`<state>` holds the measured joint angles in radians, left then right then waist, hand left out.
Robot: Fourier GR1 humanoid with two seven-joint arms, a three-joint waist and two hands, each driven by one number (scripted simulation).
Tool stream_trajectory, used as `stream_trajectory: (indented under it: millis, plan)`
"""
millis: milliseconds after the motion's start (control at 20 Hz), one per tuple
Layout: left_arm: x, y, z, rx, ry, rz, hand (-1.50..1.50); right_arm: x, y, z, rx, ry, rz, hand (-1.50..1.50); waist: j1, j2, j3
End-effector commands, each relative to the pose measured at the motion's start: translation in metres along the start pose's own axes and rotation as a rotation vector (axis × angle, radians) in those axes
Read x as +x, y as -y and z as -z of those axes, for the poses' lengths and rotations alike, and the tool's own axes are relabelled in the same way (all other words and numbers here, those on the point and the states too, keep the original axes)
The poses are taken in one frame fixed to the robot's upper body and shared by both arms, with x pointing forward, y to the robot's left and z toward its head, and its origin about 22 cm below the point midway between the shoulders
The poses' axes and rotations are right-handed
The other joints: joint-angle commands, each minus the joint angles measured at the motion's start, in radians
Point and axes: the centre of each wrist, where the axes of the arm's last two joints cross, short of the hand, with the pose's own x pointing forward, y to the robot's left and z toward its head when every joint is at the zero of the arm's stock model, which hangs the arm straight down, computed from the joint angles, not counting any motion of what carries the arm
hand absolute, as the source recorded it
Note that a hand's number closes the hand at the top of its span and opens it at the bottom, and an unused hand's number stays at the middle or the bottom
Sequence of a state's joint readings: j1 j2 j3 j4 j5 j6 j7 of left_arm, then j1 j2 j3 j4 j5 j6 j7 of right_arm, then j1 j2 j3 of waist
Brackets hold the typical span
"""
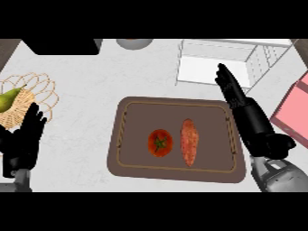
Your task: Pick the sweet potato from the tray and place it in the tiered shelf
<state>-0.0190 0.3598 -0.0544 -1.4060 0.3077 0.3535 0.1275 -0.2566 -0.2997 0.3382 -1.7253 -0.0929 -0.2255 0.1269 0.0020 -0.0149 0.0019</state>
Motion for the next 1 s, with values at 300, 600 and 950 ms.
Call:
stream_trajectory:
  millis: [300, 600, 950]
  plan:
    - [0.032, 0.048, -0.004, -0.253, 0.249, 0.105, 0.00, -0.009, 0.004, 0.005, -0.369, -0.138, 0.659, -1.50, -0.088, 0.014, 0.052]
    - [0.041, 0.072, -0.009, -0.377, 0.331, 0.158, 0.00, -0.104, 0.057, -0.052, -0.781, -0.367, -0.231, -1.50, -0.040, 0.021, -0.002]
    - [0.033, 0.099, -0.016, -0.404, 0.328, 0.178, 0.00, -0.104, 0.032, -0.085, -0.865, -0.132, 0.001, -1.50, -0.015, 0.013, -0.001]
